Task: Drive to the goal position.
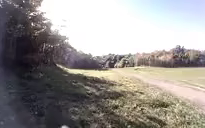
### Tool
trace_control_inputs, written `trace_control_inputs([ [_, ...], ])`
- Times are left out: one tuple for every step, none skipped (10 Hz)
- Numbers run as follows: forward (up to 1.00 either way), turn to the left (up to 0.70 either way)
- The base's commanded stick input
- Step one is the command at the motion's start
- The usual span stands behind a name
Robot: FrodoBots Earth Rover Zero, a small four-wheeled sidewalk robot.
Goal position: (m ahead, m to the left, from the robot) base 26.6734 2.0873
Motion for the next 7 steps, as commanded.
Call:
trace_control_inputs([
  [0.00,0.00],
  [0.00,0.00],
  [0.00,0.00],
  [0.00,0.00],
  [-0.70,0.00],
  [-0.70,0.00],
  [-0.70,0.00],
])
